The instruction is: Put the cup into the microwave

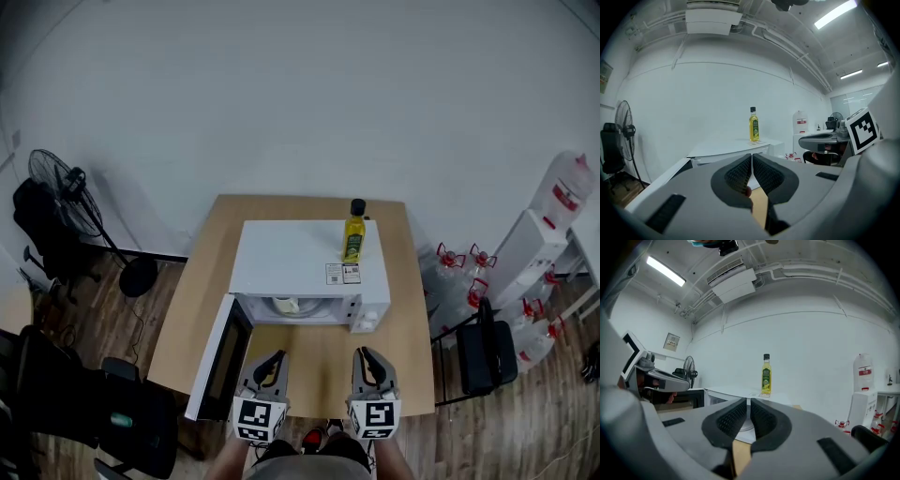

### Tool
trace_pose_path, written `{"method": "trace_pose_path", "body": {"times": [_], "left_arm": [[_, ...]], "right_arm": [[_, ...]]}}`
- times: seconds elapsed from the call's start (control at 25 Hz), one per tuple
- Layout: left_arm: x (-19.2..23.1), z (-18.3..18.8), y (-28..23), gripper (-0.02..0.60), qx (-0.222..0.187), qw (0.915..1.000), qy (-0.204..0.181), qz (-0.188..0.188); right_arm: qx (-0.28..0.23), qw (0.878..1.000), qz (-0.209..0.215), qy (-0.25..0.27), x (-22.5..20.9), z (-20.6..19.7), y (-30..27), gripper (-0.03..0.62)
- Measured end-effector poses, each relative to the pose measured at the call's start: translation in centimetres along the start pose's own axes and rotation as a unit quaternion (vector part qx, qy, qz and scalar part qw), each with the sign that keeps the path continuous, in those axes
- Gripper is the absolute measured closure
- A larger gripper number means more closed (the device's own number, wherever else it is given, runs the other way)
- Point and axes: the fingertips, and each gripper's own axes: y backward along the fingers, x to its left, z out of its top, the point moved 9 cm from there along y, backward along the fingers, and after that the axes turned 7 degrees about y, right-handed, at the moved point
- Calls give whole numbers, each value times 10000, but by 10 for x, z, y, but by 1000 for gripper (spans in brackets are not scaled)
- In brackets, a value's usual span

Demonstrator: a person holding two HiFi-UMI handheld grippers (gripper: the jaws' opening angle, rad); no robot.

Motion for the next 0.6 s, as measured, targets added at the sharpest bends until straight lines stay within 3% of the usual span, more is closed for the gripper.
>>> {"method": "trace_pose_path", "body": {"times": [0.6], "left_arm": [[-12,2,36,549,-160,9998,-67,-132]], "right_arm": [[-110,9997,-196,-24,13,3,48,574]]}}
